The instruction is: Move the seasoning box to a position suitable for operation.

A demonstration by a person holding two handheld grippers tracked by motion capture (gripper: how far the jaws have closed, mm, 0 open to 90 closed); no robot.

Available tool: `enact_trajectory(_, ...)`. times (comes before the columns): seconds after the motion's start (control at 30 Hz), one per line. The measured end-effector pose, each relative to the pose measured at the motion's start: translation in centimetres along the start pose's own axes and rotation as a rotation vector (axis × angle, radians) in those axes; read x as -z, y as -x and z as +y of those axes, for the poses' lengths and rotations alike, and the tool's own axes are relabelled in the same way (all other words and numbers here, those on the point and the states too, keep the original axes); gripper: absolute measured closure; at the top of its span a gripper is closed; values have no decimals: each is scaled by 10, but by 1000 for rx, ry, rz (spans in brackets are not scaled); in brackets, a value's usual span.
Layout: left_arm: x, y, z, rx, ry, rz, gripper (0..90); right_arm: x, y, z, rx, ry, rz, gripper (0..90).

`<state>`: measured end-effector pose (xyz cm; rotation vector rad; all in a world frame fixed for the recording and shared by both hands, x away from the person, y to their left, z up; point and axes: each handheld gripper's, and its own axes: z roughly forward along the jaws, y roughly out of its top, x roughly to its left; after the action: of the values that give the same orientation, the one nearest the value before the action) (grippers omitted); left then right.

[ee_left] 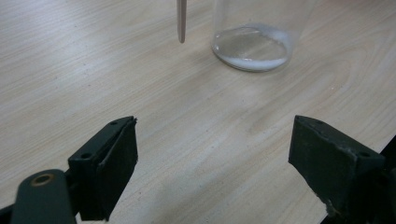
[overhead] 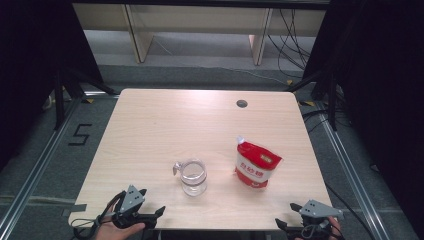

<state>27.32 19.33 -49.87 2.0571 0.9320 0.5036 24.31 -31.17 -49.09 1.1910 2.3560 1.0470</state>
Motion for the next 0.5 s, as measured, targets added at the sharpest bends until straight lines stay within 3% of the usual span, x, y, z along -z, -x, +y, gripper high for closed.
enact_trajectory(0.03,1,0,0,-7,-11,1,151,-1,1,0,12,-1,6,256)
enact_trajectory(0.07,-1,2,0,24,4,-4,151,-1,3,0,35,5,2,256)
enact_trajectory(0.13,0,1,1,8,-12,-6,151,-1,2,1,28,6,9,255)
enact_trajectory(0.17,0,2,2,19,-6,-3,152,-1,2,1,29,7,9,256)
enact_trajectory(0.2,-1,-1,3,-12,6,-6,153,-1,2,1,31,6,10,256)
enact_trajectory(0.27,-1,0,4,-5,12,-3,157,-1,2,1,20,-4,17,256)
enact_trajectory(0.33,-4,-2,9,-25,32,8,165,-4,3,1,30,0,38,255)
enact_trajectory(0.37,-5,-1,10,-11,28,8,168,-3,2,1,23,-2,36,255)
enact_trajectory(0.43,-5,-3,13,-43,21,7,187,-3,2,1,37,2,23,256)
enact_trajectory(0.47,-5,-3,13,-43,21,7,196,-3,2,1,37,2,23,256)
enact_trajectory(0.5,-7,-3,15,-10,46,11,204,-3,2,1,36,-1,24,256)
